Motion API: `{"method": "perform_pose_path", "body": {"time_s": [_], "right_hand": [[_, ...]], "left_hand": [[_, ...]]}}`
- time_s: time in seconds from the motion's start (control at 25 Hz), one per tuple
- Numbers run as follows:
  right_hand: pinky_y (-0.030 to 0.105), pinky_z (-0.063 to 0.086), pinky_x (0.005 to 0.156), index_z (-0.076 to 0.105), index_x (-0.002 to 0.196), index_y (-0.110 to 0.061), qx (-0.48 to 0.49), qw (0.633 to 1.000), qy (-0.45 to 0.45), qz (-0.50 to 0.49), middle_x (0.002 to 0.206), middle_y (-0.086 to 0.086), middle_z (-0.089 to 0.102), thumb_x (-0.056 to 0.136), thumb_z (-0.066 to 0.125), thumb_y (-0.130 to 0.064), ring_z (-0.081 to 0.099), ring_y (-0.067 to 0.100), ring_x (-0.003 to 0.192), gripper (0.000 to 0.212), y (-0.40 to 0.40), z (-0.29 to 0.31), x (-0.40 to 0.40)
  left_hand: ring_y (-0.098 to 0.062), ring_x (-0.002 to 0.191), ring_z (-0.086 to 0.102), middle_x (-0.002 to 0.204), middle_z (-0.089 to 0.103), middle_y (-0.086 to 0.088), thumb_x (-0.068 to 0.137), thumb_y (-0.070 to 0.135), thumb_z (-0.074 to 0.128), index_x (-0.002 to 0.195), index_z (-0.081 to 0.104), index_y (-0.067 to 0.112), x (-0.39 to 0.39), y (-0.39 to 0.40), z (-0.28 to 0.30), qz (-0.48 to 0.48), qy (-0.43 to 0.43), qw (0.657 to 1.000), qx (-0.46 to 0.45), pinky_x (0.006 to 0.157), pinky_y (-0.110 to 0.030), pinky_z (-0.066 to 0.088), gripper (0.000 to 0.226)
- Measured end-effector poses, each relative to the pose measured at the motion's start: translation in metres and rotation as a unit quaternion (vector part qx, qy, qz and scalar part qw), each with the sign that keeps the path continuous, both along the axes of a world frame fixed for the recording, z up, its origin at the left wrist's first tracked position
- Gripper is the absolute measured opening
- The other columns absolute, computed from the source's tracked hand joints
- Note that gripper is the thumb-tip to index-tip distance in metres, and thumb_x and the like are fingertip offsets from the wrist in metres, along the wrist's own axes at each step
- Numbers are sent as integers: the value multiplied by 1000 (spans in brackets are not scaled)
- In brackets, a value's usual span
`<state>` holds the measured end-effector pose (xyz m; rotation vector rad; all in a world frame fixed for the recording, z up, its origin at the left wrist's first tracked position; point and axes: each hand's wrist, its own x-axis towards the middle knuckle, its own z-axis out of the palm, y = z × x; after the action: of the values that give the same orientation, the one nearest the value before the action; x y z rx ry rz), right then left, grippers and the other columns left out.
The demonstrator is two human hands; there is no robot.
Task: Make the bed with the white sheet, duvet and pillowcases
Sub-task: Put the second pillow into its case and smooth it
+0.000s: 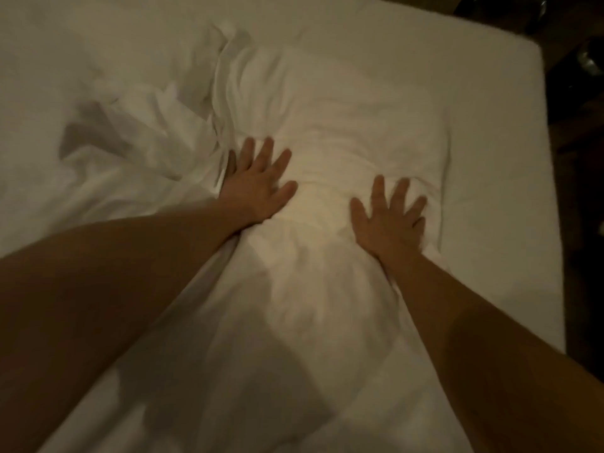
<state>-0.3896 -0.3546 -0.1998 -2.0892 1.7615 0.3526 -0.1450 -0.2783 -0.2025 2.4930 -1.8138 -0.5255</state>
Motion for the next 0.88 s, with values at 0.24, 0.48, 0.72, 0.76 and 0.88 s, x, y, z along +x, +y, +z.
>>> {"method": "perform_pose_path", "body": {"time_s": [0.24,0.48,0.72,0.76,0.88], "right_hand": [[53,0,123,2,157,-44,49,997,-48,24,169,3,-4,95,14,-73,-3,40,152,70,126,78,-19],[50,-5,124,-7,158,-42,-76,995,-46,43,168,5,-11,97,10,-70,-12,30,153,69,166,44,-49],[53,3,123,11,160,-35,-225,970,-87,41,168,11,0,100,22,-63,-1,37,153,67,169,-33,-43],[54,3,123,11,160,-35,-236,967,-88,44,168,12,0,100,23,-63,-1,38,153,67,168,-40,-44],[54,3,123,11,160,-35,-268,958,-98,42,168,12,1,100,21,-63,-1,38,153,67,165,-51,-44]], "left_hand": [[-21,155,3,168,6,8,91,76,10,158,8,41,-36,92,85,-99,10,991,90,123,-51,2,76],[-31,154,4,168,7,-1,90,73,9,159,9,38,-48,118,19,-78,-68,993,-50,121,-55,6,78],[-48,148,17,161,26,-21,102,51,40,154,37,12,-39,109,-50,-136,-74,954,-257,121,-58,13,65],[-47,149,15,162,24,-20,103,52,40,155,35,13,-38,108,-57,-139,-82,952,-259,119,-60,16,65],[-48,148,16,162,25,-19,103,54,38,156,32,16,-40,104,-64,-141,-86,948,-272,115,-63,23,65]]}}
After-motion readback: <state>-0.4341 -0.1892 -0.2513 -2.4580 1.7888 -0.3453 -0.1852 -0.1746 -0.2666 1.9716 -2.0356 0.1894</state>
